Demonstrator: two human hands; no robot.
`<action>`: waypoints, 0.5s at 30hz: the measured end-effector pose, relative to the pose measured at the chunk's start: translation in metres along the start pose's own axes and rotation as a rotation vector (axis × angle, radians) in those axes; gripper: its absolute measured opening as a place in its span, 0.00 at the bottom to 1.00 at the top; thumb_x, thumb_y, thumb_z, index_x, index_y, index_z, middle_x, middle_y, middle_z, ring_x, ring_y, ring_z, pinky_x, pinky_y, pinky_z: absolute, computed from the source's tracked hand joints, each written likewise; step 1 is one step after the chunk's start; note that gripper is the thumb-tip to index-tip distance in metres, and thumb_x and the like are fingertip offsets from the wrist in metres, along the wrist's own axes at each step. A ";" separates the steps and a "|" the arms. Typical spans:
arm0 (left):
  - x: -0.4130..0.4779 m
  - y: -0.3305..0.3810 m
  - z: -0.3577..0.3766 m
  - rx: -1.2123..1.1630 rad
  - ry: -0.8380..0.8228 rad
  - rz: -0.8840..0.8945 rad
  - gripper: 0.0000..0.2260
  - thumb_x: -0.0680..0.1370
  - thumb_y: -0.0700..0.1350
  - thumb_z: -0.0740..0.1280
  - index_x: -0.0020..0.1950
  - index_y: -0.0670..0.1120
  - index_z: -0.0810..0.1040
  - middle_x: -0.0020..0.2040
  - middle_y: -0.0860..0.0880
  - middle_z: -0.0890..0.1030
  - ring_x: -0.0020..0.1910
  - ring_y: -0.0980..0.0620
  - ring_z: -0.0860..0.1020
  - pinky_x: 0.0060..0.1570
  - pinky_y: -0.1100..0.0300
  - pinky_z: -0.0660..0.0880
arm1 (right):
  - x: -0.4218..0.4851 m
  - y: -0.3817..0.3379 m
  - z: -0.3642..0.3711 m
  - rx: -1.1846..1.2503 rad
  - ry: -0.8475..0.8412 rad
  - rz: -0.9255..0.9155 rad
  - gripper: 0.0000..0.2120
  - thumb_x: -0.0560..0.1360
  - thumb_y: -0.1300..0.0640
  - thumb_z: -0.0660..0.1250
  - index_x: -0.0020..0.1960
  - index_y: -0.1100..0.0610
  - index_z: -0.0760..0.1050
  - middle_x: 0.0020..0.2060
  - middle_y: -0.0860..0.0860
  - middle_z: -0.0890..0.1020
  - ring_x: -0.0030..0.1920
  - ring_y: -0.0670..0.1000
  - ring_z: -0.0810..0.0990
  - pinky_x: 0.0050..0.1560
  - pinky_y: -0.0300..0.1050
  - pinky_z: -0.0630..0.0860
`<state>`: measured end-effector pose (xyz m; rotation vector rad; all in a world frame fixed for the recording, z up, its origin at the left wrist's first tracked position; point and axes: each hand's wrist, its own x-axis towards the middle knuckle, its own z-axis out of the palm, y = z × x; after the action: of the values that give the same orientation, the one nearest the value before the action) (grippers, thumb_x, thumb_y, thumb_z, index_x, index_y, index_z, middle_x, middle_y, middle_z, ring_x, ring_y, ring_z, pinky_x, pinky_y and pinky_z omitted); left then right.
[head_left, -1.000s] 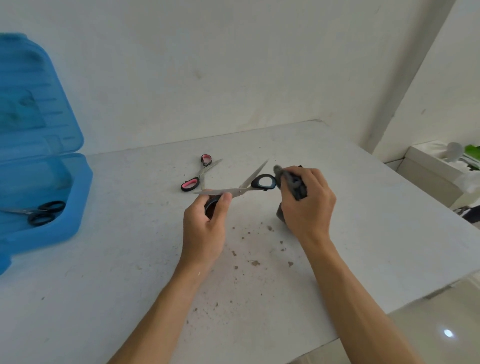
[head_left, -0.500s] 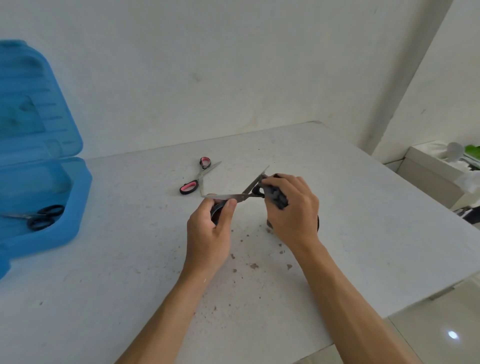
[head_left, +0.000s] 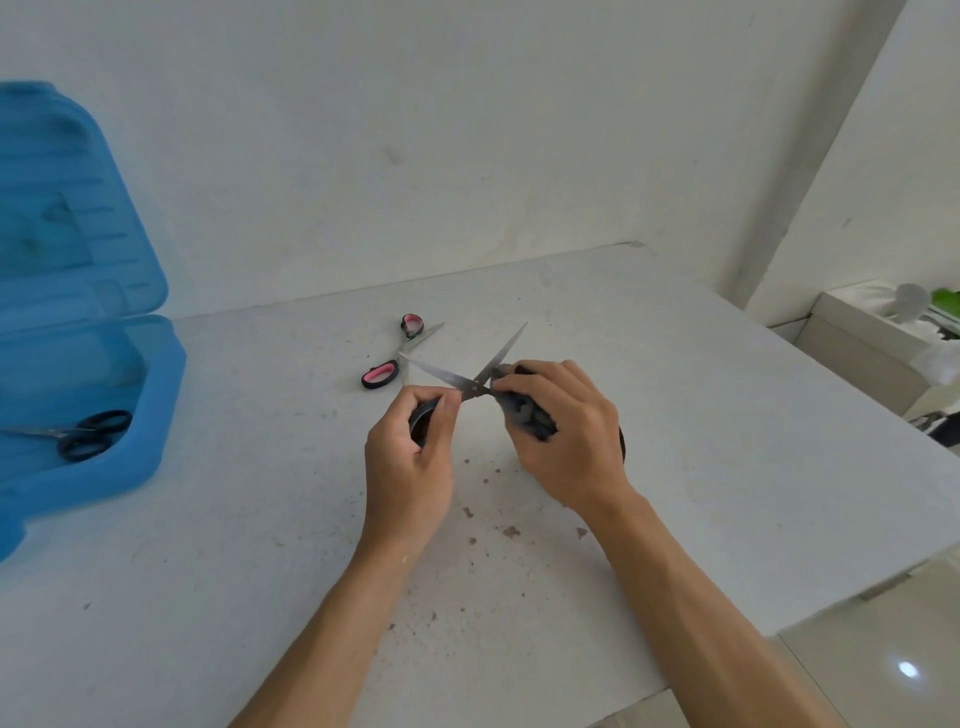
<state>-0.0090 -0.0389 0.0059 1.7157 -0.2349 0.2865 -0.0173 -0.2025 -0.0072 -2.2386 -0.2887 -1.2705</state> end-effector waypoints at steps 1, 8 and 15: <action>0.000 0.000 -0.002 -0.002 0.004 0.003 0.06 0.83 0.49 0.66 0.50 0.49 0.81 0.36 0.52 0.80 0.33 0.53 0.74 0.33 0.65 0.73 | 0.000 0.001 0.001 0.002 -0.019 -0.029 0.06 0.75 0.65 0.73 0.49 0.57 0.86 0.49 0.48 0.86 0.43 0.52 0.81 0.39 0.48 0.78; 0.002 0.001 0.001 -0.008 0.033 -0.042 0.06 0.83 0.50 0.66 0.49 0.53 0.82 0.35 0.58 0.81 0.35 0.59 0.78 0.36 0.67 0.75 | -0.001 0.005 0.002 -0.101 0.019 0.089 0.08 0.74 0.64 0.74 0.50 0.54 0.86 0.47 0.46 0.85 0.44 0.51 0.80 0.37 0.47 0.78; 0.006 0.001 0.001 -0.189 0.152 -0.251 0.09 0.83 0.49 0.67 0.47 0.48 0.83 0.30 0.55 0.72 0.30 0.59 0.67 0.29 0.66 0.68 | -0.002 0.005 0.005 -0.119 -0.032 -0.098 0.05 0.78 0.59 0.71 0.48 0.54 0.86 0.48 0.48 0.85 0.41 0.52 0.78 0.34 0.47 0.75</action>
<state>-0.0041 -0.0398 0.0089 1.5091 0.0640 0.2012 -0.0126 -0.2037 -0.0131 -2.3726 -0.3471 -1.3357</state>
